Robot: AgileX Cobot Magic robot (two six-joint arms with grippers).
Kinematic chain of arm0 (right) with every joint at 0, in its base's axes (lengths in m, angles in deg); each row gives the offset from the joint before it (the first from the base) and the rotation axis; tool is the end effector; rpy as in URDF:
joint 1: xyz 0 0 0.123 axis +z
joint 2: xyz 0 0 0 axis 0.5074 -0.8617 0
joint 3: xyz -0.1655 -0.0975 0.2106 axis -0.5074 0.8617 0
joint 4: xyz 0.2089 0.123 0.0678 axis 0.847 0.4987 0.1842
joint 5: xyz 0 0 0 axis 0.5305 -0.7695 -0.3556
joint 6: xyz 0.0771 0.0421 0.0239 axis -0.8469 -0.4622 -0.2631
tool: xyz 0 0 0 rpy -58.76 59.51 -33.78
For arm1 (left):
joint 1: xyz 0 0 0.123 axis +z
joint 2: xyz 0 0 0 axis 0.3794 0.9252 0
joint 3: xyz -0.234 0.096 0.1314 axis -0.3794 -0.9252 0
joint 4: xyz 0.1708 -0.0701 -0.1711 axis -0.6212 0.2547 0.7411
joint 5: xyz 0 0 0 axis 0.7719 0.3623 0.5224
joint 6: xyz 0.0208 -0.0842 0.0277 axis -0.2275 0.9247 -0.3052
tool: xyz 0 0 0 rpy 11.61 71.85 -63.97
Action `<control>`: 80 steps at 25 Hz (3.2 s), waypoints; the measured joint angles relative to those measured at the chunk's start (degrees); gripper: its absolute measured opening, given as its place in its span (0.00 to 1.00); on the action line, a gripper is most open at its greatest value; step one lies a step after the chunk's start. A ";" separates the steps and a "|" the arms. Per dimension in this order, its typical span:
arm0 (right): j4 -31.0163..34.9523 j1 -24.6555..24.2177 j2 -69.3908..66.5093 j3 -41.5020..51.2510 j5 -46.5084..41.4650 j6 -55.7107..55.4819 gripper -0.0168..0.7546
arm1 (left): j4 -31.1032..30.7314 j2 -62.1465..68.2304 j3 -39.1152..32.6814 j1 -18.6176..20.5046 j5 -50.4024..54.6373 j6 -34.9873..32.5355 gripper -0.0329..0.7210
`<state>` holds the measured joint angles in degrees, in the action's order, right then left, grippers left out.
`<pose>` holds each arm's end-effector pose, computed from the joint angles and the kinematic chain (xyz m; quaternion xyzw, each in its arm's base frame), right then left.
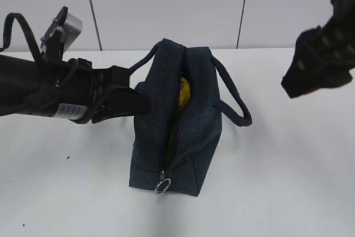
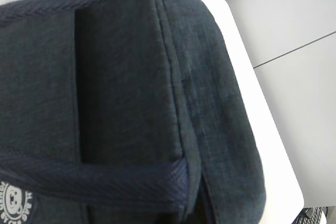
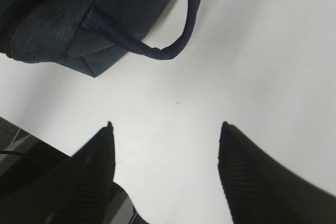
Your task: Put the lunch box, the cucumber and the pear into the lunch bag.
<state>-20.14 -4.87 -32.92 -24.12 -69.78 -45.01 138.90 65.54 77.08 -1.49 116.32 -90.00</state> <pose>0.2198 0.1070 0.3530 -0.2413 0.9419 0.0541 0.2274 0.2433 -0.1644 0.2312 0.1094 0.8599 -0.4231 0.2640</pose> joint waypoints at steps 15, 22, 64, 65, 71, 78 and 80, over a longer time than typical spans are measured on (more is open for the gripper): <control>40.64 0.00 6.16 31.36 24.17 23.32 0.35 | -2.36 0.00 0.00 0.00 0.17 0.00 0.02; 75.24 0.00 6.20 40.62 27.67 53.41 0.34 | -2.43 0.00 0.00 0.00 0.17 0.00 0.02; 101.52 0.00 -16.41 42.03 21.58 122.68 0.34 | -2.59 0.00 0.00 0.00 -1.42 -0.04 0.02; 101.52 0.00 -17.15 41.65 21.58 123.60 0.34 | -2.63 0.00 0.00 0.00 -1.30 -0.04 0.02; 101.59 0.00 -22.28 37.77 21.07 127.77 0.44 | -2.65 0.00 0.00 0.00 -1.29 -0.04 0.02; 101.59 0.00 -28.74 33.06 21.07 128.00 0.54 | -2.72 0.00 0.06 0.00 -1.24 -0.04 0.02; 101.59 0.00 -29.38 32.29 21.07 128.11 0.55 | -2.72 0.00 0.06 0.00 -1.24 -0.04 0.02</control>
<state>81.45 -4.87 -62.30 8.17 -48.71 83.10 136.19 65.54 77.15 -1.49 115.07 -90.04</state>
